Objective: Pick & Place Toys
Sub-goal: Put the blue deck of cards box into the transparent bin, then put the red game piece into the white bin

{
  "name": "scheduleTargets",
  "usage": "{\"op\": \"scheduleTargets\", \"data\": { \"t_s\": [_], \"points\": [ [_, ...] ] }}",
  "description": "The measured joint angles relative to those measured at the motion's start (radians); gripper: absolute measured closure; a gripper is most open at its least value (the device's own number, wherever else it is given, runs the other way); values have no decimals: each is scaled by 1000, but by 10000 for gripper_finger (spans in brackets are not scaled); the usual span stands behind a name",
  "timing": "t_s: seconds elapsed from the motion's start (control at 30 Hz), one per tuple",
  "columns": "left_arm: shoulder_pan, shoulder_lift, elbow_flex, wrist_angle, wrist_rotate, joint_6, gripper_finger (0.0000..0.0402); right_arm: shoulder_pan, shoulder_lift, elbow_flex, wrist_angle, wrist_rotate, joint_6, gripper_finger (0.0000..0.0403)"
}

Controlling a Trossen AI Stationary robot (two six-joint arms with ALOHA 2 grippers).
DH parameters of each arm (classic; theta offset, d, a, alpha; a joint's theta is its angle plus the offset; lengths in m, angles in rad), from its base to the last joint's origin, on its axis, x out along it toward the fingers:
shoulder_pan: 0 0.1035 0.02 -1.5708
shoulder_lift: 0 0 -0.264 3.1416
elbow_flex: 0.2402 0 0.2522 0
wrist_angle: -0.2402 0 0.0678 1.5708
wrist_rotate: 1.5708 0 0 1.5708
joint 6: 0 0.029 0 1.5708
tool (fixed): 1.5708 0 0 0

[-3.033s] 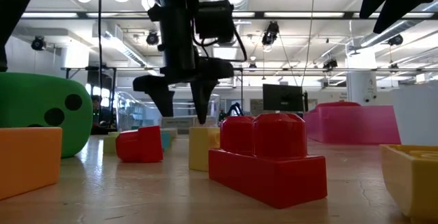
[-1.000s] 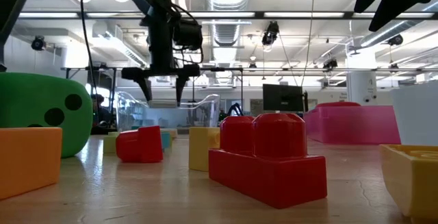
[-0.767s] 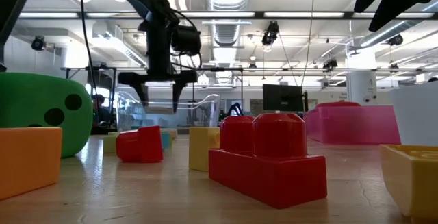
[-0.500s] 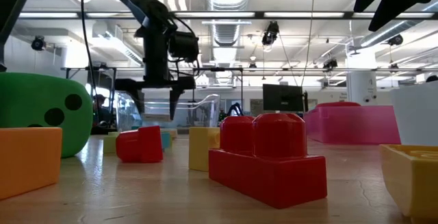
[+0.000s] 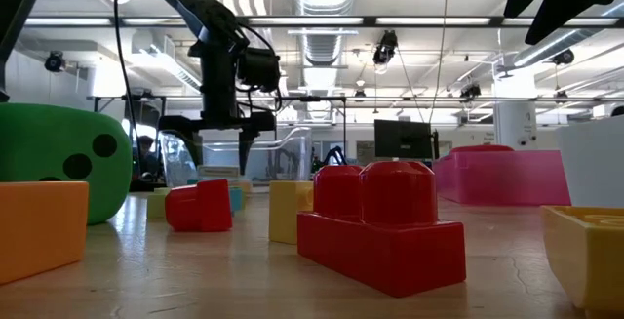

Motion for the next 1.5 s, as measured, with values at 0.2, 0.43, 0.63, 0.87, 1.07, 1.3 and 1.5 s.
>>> {"op": "scheduleTargets", "data": {
  "t_s": [0.2, 0.43, 0.63, 0.87, 1.07, 1.3, 1.5],
  "points": [
    [-1, 0, 0, 2, 4, 7, 103, 0, 0, 0, 0, 0, 0, 66],
    [-1, -3, 6, 3, 19, 41, 27, 1, 0, 0, 0, -1, 0, 66],
    [-1, -10, 7, 10, 23, 37, 56, 1, 0, 0, 0, -1, 0, 66],
    [-2, -17, 24, 13, 34, 37, 86, 0, 0, 0, 0, -1, -1, 66],
    [-2, -20, 32, 11, 34, 38, 86, 0, 0, 0, 0, -1, -2, 66],
    [-5, -22, 54, -21, 42, 85, 86, 0, 0, 0, 0, -1, -3, 66],
    [-10, -30, 97, -104, 26, 117, 86, 0, 0, 0, 1, -1, -7, 66]
  ]
}}
